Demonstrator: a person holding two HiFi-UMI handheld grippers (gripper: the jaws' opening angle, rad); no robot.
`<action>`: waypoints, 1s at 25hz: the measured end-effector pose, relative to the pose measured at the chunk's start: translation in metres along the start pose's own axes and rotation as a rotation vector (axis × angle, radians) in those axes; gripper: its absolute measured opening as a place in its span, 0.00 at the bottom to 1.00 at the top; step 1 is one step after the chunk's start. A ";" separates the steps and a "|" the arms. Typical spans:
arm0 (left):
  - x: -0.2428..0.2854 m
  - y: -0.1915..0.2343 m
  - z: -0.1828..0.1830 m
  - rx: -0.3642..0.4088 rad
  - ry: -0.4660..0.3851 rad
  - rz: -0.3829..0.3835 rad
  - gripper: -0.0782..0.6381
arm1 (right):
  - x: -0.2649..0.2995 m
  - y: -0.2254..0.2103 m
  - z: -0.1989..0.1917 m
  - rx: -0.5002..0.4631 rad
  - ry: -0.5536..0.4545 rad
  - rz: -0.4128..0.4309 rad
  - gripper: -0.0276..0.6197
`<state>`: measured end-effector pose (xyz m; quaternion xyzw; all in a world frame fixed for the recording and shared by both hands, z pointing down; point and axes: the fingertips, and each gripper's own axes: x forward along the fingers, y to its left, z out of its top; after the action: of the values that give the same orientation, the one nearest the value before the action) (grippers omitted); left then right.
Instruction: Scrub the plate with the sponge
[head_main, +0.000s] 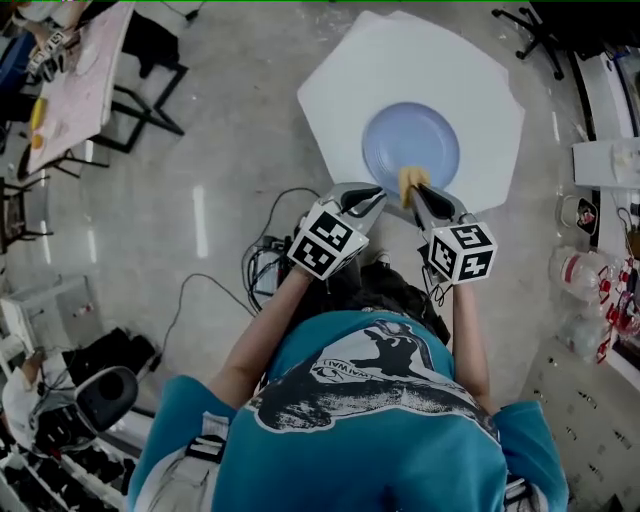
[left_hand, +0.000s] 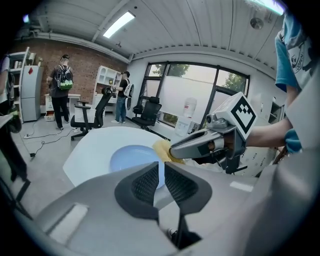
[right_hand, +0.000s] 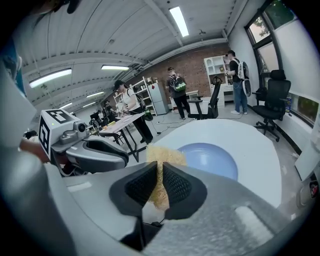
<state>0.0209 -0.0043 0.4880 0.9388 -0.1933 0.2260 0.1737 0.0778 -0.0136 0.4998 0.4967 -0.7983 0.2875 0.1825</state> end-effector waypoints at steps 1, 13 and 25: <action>-0.001 -0.003 0.000 -0.005 -0.005 0.014 0.18 | -0.004 0.002 -0.002 -0.009 -0.001 0.012 0.10; -0.020 -0.073 0.008 -0.054 -0.111 0.158 0.17 | -0.071 0.020 -0.035 -0.072 -0.042 0.116 0.10; -0.056 -0.143 0.003 -0.099 -0.212 0.261 0.16 | -0.127 0.028 -0.057 -0.125 -0.092 0.187 0.09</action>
<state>0.0389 0.1340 0.4239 0.9146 -0.3417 0.1365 0.1673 0.1085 0.1199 0.4620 0.4205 -0.8650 0.2298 0.1490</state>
